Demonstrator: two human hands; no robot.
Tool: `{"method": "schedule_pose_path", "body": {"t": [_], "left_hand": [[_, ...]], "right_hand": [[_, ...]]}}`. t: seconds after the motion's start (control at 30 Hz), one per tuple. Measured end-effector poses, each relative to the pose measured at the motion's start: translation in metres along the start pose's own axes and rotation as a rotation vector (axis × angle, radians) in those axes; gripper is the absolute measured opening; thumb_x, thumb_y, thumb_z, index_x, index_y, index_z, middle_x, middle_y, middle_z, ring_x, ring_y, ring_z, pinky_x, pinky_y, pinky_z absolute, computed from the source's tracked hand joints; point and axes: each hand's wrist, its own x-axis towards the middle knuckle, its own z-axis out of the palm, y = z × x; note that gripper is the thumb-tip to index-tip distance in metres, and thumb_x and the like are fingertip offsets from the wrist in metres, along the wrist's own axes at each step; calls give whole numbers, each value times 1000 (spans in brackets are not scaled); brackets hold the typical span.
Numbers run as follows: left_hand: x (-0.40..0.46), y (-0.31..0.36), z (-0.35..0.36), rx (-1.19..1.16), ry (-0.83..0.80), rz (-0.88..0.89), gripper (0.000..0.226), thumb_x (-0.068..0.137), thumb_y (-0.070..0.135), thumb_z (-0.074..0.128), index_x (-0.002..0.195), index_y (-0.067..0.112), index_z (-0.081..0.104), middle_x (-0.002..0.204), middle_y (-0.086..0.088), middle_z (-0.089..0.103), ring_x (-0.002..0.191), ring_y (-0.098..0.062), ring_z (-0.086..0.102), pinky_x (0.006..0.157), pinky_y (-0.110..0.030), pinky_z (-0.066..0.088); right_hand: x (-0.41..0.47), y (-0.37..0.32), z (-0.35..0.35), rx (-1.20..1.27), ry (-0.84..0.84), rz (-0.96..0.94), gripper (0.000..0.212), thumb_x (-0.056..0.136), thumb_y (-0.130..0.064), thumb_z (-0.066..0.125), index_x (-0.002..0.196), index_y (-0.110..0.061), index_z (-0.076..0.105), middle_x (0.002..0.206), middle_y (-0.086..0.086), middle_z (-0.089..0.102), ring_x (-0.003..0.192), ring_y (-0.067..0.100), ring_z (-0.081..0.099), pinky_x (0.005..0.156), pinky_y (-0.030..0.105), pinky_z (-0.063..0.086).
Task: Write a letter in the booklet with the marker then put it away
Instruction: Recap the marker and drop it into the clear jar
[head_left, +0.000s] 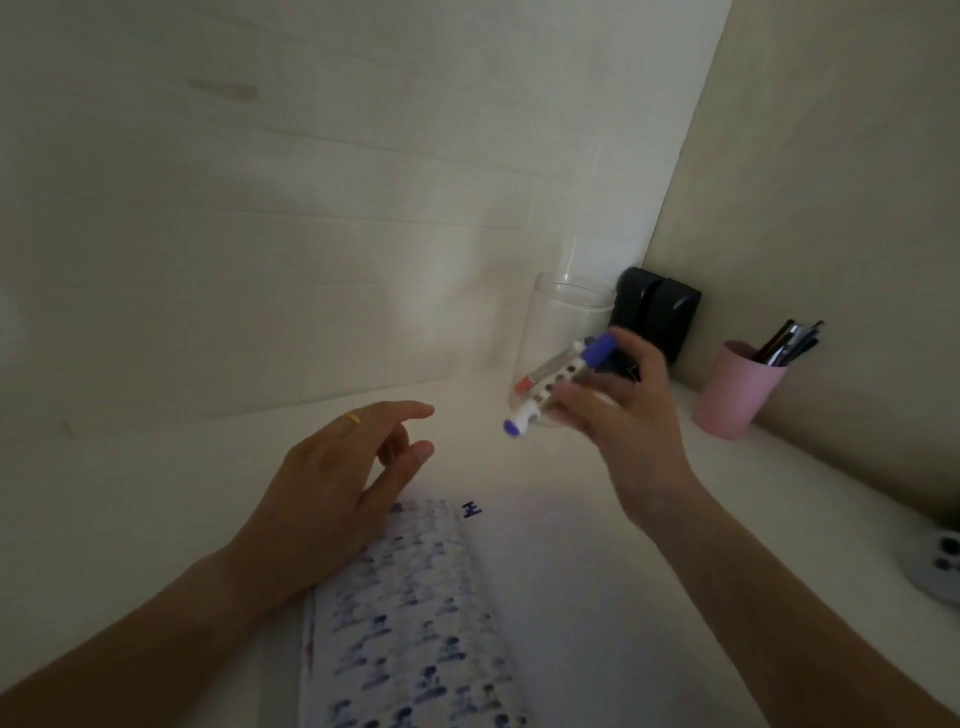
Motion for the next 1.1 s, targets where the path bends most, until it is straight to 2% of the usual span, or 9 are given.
{"method": "schedule_pose_path", "body": {"t": [0.17,0.27,0.43,0.5,0.6,0.77,0.83,0.9,1.1], "left_hand": [[-1,2,-1,14,-3,11,34,101,45,48,128,29,62,86,19,62,81,-4,61,75,-10,43],[-2,3,-2,7,1,3,34,101,45,47,128,30,62,84,19,61,78,-4,60,74,-15,45],[-2,4,-2,18,-9,14,34,101,46,46,128,31,61,82,18,61,76,-5,59,72,-23,50],[-2,4,-2,22,-16,14,35,101,47,45,128,32,61,82,17,61,77,-5,60,71,-24,50],[-3,4,-3,22,-25,16,36,101,48,44,128,31,62,82,17,62,76,-5,61,72,-23,50],[-2,3,-2,22,-32,15,34,101,47,45,124,31,65,81,17,62,76,-5,61,71,-25,52],[-2,3,-3,19,-35,8,33,101,47,46,124,32,65,82,17,62,78,-5,61,72,-26,53],[-3,3,-3,24,-39,11,33,101,48,46,122,31,65,84,19,61,79,-3,59,72,-27,54],[-4,9,-4,37,-137,16,41,97,54,45,115,27,70,99,12,65,93,-10,62,77,-37,57]], "right_hand": [[66,-54,5,-299,345,-394,52,92,-5,67,131,-19,36,98,13,73,77,15,77,72,28,63],[88,-59,7,-551,406,-500,48,91,-8,67,129,-12,39,90,3,73,67,-7,67,66,7,53],[111,-45,10,-792,349,-472,33,86,-6,72,115,-9,56,94,6,72,79,17,71,72,26,56],[118,-37,10,-931,330,-415,23,86,-13,72,107,-10,65,96,6,76,87,21,70,72,26,49],[124,-29,12,-1037,306,-335,15,88,-21,69,102,-14,72,95,4,78,96,23,68,69,24,41],[124,-34,17,-1100,278,-266,18,92,-16,60,97,-10,77,87,7,78,87,22,69,66,26,49],[114,-37,16,-1083,267,-281,19,91,-16,59,96,-9,76,80,3,77,79,17,69,73,31,56],[96,-37,14,-1062,247,-358,19,90,-17,63,101,-11,77,94,3,78,89,21,70,84,35,56],[-6,7,1,-1076,-48,-413,12,90,-32,69,101,-27,71,105,-10,63,99,18,62,89,35,50]]}}
